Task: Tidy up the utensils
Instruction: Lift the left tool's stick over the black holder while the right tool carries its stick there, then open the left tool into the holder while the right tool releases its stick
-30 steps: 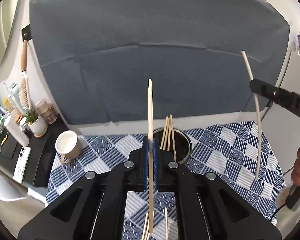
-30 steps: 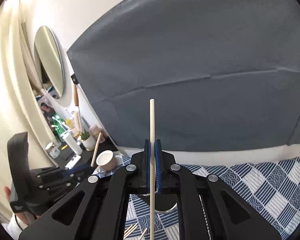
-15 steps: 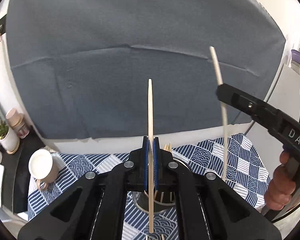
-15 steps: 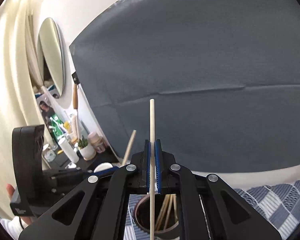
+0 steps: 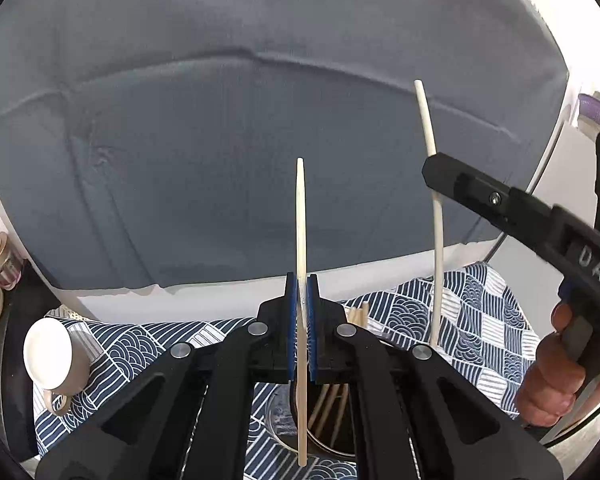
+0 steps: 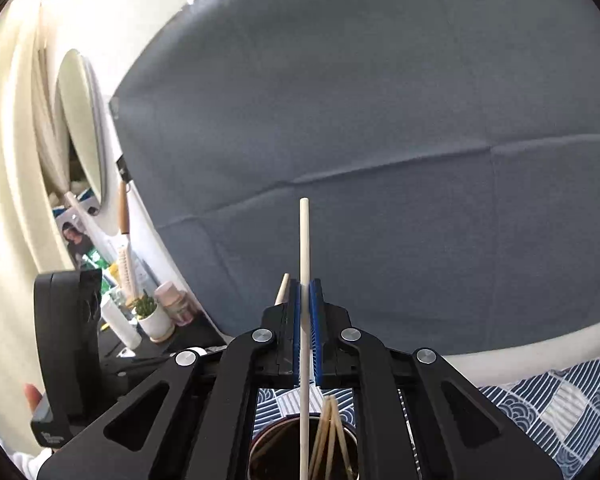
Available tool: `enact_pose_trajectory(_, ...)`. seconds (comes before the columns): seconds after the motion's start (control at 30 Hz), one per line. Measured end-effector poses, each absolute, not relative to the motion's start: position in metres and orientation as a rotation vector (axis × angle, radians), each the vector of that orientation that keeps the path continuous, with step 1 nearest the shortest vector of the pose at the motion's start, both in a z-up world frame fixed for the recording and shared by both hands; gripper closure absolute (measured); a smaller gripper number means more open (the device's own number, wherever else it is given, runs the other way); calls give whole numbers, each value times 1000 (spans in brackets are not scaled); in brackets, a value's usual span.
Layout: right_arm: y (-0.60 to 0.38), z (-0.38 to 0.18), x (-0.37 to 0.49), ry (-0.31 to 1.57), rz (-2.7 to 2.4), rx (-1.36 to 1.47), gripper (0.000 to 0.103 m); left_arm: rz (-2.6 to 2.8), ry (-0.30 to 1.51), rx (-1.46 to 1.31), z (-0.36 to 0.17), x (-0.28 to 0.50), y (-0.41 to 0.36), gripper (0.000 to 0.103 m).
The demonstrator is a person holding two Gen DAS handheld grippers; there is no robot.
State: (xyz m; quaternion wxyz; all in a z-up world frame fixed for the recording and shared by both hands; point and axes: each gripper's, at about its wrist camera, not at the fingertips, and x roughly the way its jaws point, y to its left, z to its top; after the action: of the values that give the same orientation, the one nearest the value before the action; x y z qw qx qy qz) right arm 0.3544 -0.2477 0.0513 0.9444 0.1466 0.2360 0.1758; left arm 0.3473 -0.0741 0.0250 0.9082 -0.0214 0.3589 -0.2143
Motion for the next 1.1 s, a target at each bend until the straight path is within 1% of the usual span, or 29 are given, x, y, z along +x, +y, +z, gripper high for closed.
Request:
enact_pose_trajectory(0.13,-252,39,362,481,346,332,98,-456,750,-51,16,352,-75,98)
enact_pose_trajectory(0.27,-256,25,367,490,338,363,98,-486,721,-76,8,350,-72,98)
enact_pose_trajectory(0.57,-254,-9,359,576,322,374,98,-531,722,-93,-14,336,-71,98)
enact_pose_trajectory(0.7,-257,-13,349,596,313,372,98,-545,719,-100,-16,328,-68,98)
enact_pose_trajectory(0.9,-257,-5,331,602,305,343,94,-584,707,-115,-14,314,-62,98)
enact_pose_trajectory(0.97,-258,-1,324,607,294,339,94,-605,706,-141,-12,310,-56,96)
enact_pose_trajectory(1.0,-259,1,321,608,285,335,90,-607,704,-150,-11,308,-53,92)
enact_pose_trajectory(1.03,-260,3,317,609,273,331,81,-600,698,-157,-9,305,-50,90)
enact_pose_trajectory(1.07,-261,5,311,608,260,330,77,-593,691,-165,-5,302,-46,88)
enact_pose_trajectory(1.1,-263,8,306,605,251,332,69,-588,688,-172,-2,301,-42,84)
